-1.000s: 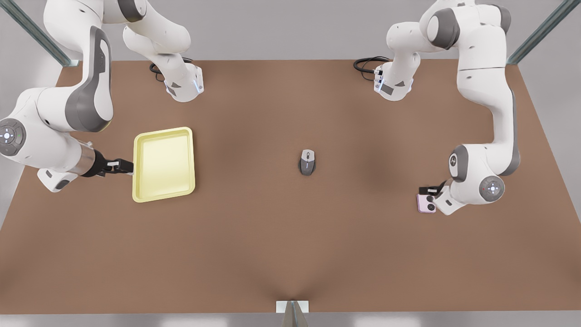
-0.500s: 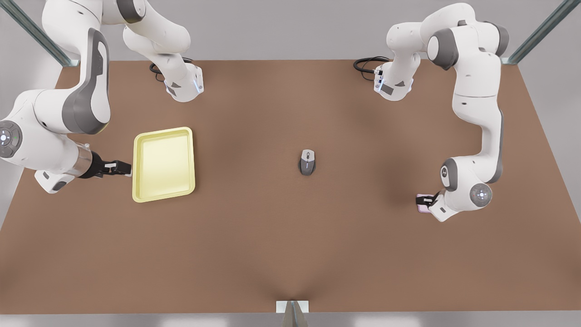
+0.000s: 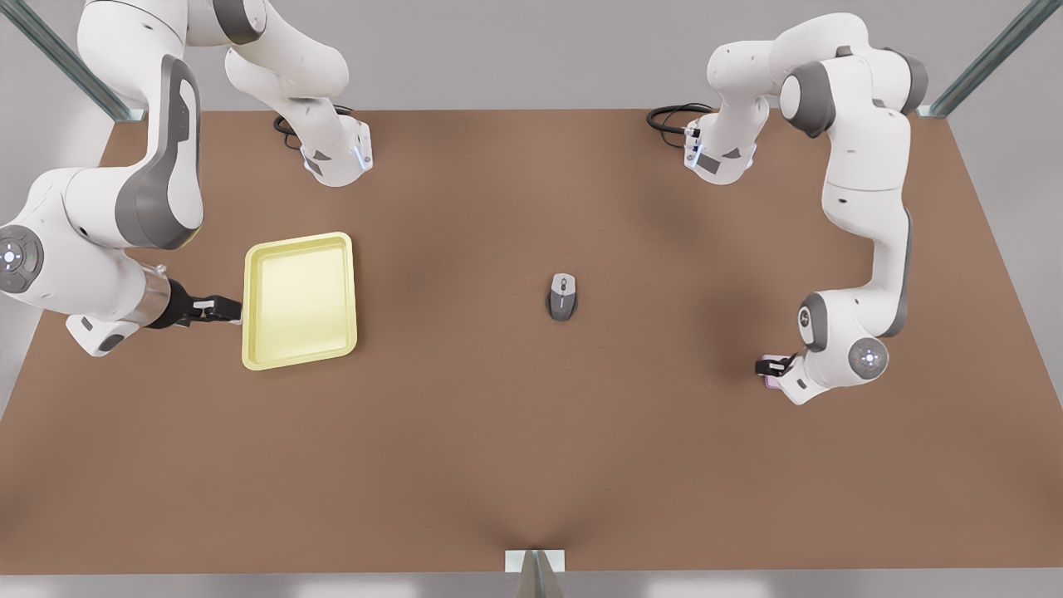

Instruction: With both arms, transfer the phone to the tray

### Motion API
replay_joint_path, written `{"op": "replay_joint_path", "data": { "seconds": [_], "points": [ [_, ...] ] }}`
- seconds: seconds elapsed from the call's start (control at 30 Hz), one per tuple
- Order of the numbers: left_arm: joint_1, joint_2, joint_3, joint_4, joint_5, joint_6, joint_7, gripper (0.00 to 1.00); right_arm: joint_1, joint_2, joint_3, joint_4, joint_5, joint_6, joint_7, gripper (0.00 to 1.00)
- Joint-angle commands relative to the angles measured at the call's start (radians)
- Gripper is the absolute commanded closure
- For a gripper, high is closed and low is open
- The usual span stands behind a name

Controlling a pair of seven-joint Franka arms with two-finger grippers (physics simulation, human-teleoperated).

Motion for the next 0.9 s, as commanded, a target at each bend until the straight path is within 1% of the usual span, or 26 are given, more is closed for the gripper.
{"op": "replay_joint_path", "data": {
  "seconds": [0.0, 0.03, 0.07, 0.13, 0.23, 0.37, 0.47, 0.57, 0.6, 0.63, 0.7, 0.73, 0.8, 0.83, 0.87],
  "points": [
    [0.000, 0.001, 0.000, 0.000, 0.001, 0.012, 0.028, 0.00, 0.000, 0.000, 0.001, 0.000, 0.001, 0.000, -0.007, 0.00],
    [0.000, 0.001, 0.000, 0.000, 0.001, 0.012, 0.028, 0.00, 0.000, 0.000, 0.000, 0.000, 0.001, 0.000, -0.007, 0.00],
    [0.000, 0.001, 0.000, 0.000, 0.006, 0.012, 0.028, 0.15, 0.000, 0.000, 0.000, 0.000, 0.000, -0.001, -0.007, 0.00],
    [-0.002, 0.001, 0.000, 0.002, 0.014, 0.012, 0.027, 0.21, 0.000, 0.000, 0.000, 0.000, 0.001, 0.000, -0.007, 0.00],
    [-0.002, -0.005, 0.000, 0.003, 0.014, 0.002, 0.016, 0.21, 0.000, 0.000, 0.000, 0.000, 0.001, 0.000, -0.004, 0.00],
    [-0.023, -0.050, -0.001, 0.005, 0.008, -0.025, -0.045, 0.21, 0.000, 0.000, 0.001, 0.000, 0.001, 0.000, -0.006, 0.00],
    [-0.178, -0.120, -0.003, 0.008, 0.003, -0.071, -0.215, 0.21, 0.000, 0.000, 0.000, 0.000, 0.001, 0.000, -0.006, 0.00],
    [-0.337, -0.125, -0.011, 0.028, 0.003, -0.074, -0.404, 0.21, 0.000, 0.000, 0.000, 0.000, 0.001, 0.000, -0.007, 0.00],
    [-0.402, -0.106, -0.009, 0.063, 0.001, -0.098, -0.502, 0.21, 0.000, 0.000, 0.000, 0.000, 0.001, 0.000, -0.007, 0.00],
    [-0.477, -0.073, -0.009, 0.143, 0.003, -0.169, -0.642, 0.21, 0.000, 0.000, 0.000, 0.000, 0.001, 0.000, -0.007, 0.00],
    [-0.613, -0.034, -0.011, 0.240, -0.003, -0.221, -0.988, 0.21, 0.000, 0.001, 0.000, 0.000, 0.001, -0.001, -0.007, 0.00],
    [-0.675, -0.016, -0.011, 0.299, -0.035, -0.275, -1.087, 0.21, 0.000, 0.000, 0.000, 0.000, 0.001, -0.001, -0.007, 0.00],
    [-0.770, -0.005, -0.009, 0.342, -0.040, -0.279, -1.185, 0.21, 0.000, 0.002, 0.000, 0.002, 0.001, 0.000, -0.007, 0.00],
    [-0.813, 0.050, -0.003, 0.439, -0.040, -0.333, -1.277, 0.21, 0.000, 0.001, 0.000, 0.002, 0.001, 0.000, -0.007, 0.00],
    [-0.850, 0.085, -0.002, 0.494, -0.048, -0.359, -1.351, 0.21, 0.000, 0.000, 0.000, 0.002, 0.001, 0.000, -0.006, 0.00]
  ]
}}
